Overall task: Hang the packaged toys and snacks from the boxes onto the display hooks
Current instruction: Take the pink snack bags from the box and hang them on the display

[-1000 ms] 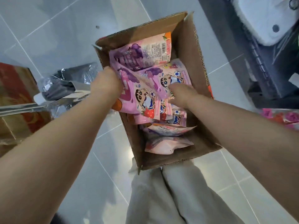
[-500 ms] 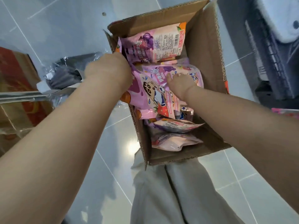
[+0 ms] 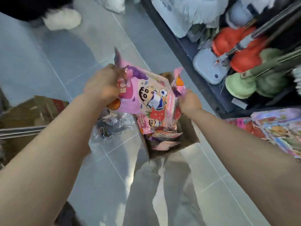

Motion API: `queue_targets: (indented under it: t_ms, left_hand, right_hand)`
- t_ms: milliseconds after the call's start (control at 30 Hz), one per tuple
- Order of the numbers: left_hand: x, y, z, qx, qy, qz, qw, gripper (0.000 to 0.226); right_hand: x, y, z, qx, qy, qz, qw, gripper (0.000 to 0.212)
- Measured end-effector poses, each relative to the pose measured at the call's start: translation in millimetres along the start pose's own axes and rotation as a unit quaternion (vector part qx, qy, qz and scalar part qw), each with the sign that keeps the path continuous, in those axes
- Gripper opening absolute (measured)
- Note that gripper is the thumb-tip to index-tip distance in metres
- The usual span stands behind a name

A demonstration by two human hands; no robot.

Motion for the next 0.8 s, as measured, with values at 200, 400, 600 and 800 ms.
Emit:
queue_targets:
  t_ms: [200, 400, 600, 800]
  left_hand:
    - [-60.0, -93.1, 80.4, 0.1, 0.12, 0.015, 0.988, 0.046]
    - [-68.8, -182.6, 200.2, 0.201, -0.018, 0.029, 0.979, 0.042]
    - [-26.2, -252.2, 297.8, 0.291, 0.044, 0.043, 0.955, 0.045]
    - [53.8, -337.2, 393.5, 0.395, 0.286, 0.01, 0.873, 0.027]
  right_hand:
    - [-90.3, -141.6, -26.0, -0.052, -0.037, 0.115, 0.991, 0.034]
    - [-116.1, -281.4, -23.2, -0.055, -0.123, 0.158, 0.978, 0.032]
    - [-135.1, -401.6, 50.8, -0.033, -0.142, 0.196, 0.97, 0.035]
    - [-141.3, -498.0, 177.6, -0.021, 0.025, 0.238, 0.971, 0.058]
Point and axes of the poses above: each hand's wrist, its own y-axis towards the middle knuckle, its own x-axis out of the palm, z = x × y, the point moved 3 cm from there along y, towards the middle knuckle, and after that the axes turned 13 degrees about -z, right-handed, at the moved point
